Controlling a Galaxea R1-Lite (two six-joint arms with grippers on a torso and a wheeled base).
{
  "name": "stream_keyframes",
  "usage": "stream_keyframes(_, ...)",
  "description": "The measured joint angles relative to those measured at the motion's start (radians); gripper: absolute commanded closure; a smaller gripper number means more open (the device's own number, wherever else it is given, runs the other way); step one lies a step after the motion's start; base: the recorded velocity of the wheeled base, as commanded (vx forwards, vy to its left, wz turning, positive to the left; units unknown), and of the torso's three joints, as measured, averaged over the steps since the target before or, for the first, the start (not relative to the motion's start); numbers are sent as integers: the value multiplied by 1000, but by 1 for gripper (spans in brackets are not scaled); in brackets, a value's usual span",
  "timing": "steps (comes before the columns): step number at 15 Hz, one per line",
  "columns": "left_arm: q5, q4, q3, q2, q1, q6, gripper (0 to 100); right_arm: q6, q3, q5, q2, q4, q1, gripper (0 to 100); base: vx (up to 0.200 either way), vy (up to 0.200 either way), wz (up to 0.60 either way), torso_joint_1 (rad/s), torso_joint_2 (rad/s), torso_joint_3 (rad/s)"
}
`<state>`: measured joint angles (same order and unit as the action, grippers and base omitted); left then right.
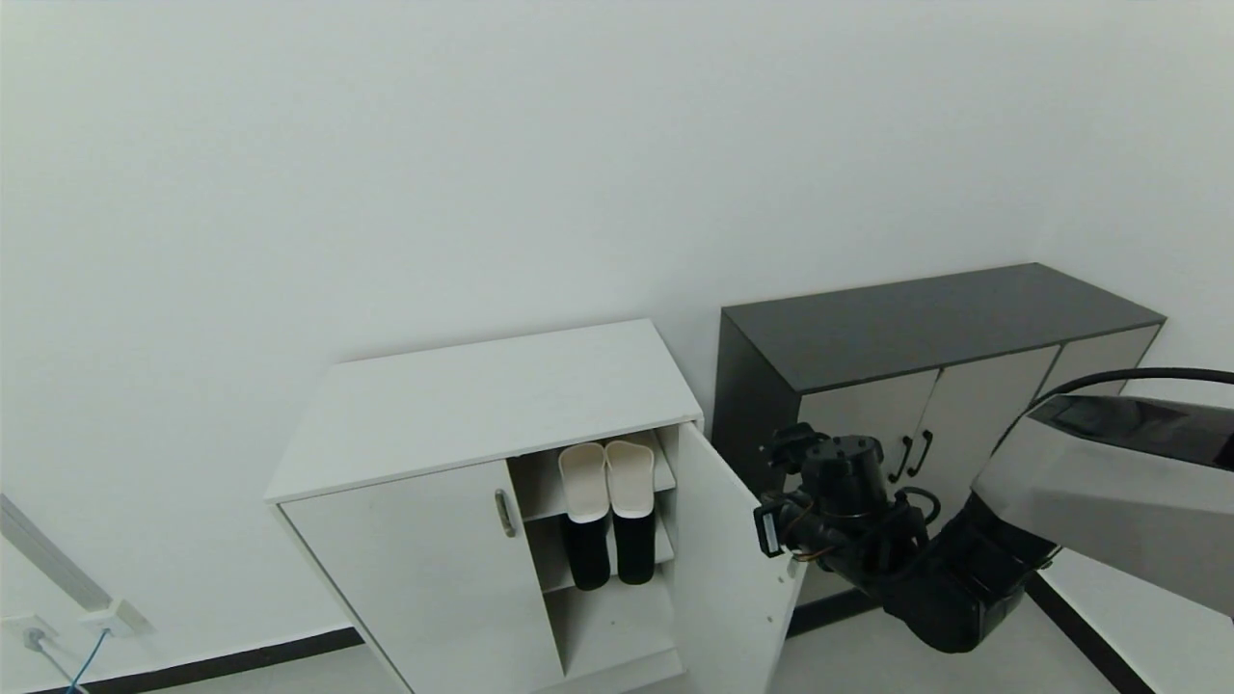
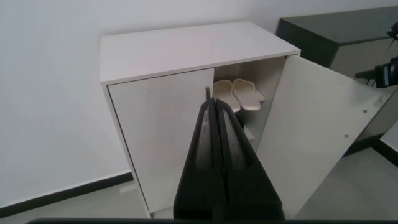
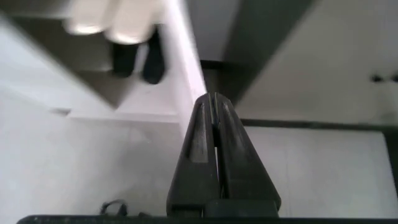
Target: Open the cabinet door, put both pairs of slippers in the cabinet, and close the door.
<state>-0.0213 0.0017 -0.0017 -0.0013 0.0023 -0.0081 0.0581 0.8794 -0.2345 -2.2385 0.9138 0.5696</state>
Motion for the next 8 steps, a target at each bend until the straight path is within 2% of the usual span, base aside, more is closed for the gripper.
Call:
stream_keyframes(4, 2, 0, 0, 0, 0, -1, 100, -61, -68, 5, 79, 21, 24, 100, 0, 0, 0, 0, 0, 0)
stream_keyframes(8, 1, 0, 0, 0, 0, -1, 100, -67, -96, 5, 107, 45, 29, 100, 0, 0, 0, 0, 0, 0)
